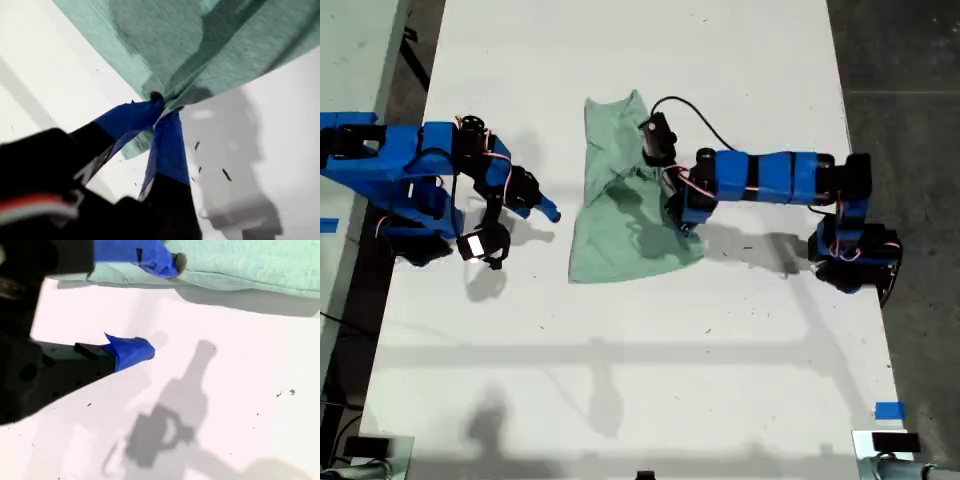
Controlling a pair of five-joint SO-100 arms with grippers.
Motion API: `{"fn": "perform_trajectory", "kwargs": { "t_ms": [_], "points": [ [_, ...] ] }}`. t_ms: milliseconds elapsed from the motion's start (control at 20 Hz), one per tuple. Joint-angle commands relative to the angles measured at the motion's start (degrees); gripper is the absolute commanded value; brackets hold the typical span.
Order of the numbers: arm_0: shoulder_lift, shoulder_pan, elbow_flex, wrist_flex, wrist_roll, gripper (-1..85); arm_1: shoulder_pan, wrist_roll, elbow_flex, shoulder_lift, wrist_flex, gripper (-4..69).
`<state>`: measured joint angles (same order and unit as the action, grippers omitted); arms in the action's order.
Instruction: Fold tshirt
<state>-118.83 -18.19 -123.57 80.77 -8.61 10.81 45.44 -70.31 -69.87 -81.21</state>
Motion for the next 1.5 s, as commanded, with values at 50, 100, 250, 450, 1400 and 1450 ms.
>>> {"fn": "perform_trajectory", "kwargs": {
  "t_ms": [50,100,250,450,1400,1450],
  "points": [
    [-2.8,0.9,0.4,-0.6,1.0,22.9,-3.0,-4.8,14.4,10.6,0.1,-1.5],
    [-2.8,0.9,0.4,-0.6,1.1,23.3,-3.2,-6.2,14.9,12.9,1.3,0.2],
    [-2.9,0.7,0.9,-0.8,1.6,26.0,-3.7,-6.3,16.9,17.6,2.5,32.9],
    [-2.9,0.1,2.2,-0.9,1.8,28.6,-4.7,-4.6,22.5,13.4,-0.8,32.5],
    [15.5,-1.1,8.4,-7.3,-0.8,30.2,2.2,0.7,-8.9,-29.6,-11.3,23.8],
    [17.9,-1.3,8.6,-9.8,-1.2,29.5,2.0,0.6,-9.2,-29.6,-11.2,23.7]
  ]
}}
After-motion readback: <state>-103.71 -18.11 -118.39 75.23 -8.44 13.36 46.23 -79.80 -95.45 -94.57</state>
